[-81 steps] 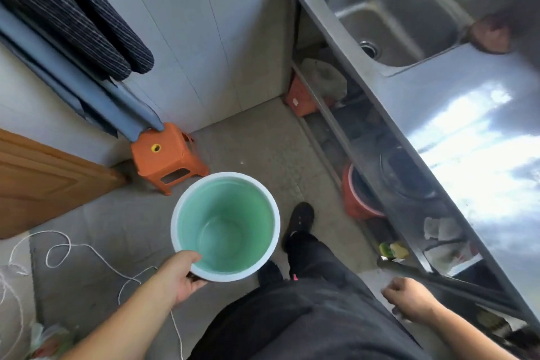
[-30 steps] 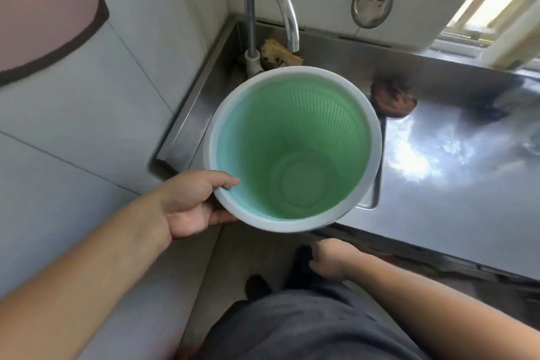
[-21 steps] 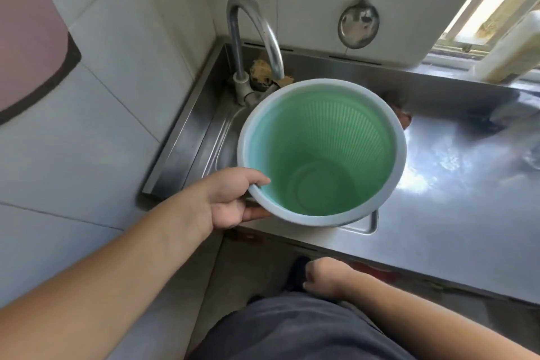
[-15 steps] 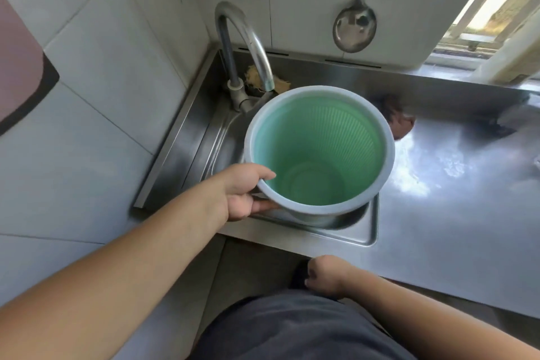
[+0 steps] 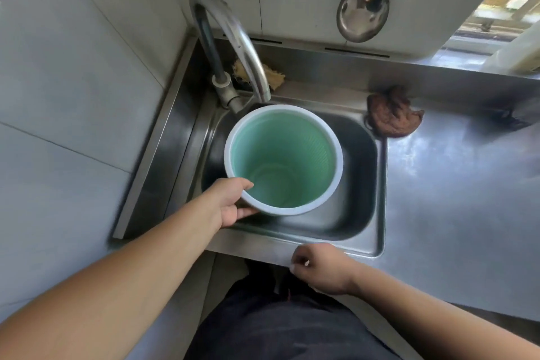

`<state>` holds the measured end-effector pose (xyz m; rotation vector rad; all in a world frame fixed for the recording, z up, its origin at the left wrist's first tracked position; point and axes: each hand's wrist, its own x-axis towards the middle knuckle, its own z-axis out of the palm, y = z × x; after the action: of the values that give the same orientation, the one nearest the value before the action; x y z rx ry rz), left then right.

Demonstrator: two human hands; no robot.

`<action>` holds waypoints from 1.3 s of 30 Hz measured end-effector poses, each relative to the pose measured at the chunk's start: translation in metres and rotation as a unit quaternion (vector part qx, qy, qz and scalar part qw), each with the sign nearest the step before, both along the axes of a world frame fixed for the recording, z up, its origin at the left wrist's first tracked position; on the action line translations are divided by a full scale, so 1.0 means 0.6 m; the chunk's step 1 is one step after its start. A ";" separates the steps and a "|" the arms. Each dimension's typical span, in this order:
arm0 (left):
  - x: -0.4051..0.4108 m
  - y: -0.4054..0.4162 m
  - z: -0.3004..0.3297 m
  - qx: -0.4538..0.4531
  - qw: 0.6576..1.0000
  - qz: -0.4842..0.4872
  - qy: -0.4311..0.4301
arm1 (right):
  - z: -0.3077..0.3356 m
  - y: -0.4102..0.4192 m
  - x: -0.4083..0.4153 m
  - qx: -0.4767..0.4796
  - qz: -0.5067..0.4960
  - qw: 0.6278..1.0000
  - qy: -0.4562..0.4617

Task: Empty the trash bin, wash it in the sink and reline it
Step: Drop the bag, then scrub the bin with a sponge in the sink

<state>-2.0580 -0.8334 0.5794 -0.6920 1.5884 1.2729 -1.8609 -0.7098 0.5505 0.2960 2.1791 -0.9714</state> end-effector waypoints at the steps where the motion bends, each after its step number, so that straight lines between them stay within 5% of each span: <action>1: -0.006 -0.005 -0.009 0.000 1.000 -0.003 -0.004 | 0.020 0.008 -0.017 -0.005 -0.020 1.000 0.022; 11: -0.038 -0.035 -0.066 -0.003 0.999 -0.027 0.019 | 0.110 0.146 -0.297 0.118 -0.143 0.961 0.205; 15: -0.034 -0.046 -0.089 -0.090 0.979 -0.073 0.168 | 0.086 0.156 -0.407 0.178 -0.115 0.946 0.246; 23: -0.049 -0.037 -0.101 -0.101 0.971 -0.003 0.218 | 0.021 0.150 -0.496 0.094 -0.094 0.972 0.195; 32: -0.059 -0.020 -0.118 -0.121 0.956 0.079 0.257 | -0.030 0.160 -0.539 0.209 -0.103 0.959 0.162; 39: -0.069 -0.020 -0.119 -0.151 0.949 0.061 0.269 | -0.061 0.163 -0.537 0.193 -0.140 0.961 0.143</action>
<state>-2.0996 -0.8453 0.5078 -0.6707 2.2516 1.4005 -2.1832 -0.6123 0.5140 0.7037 2.6428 -0.7628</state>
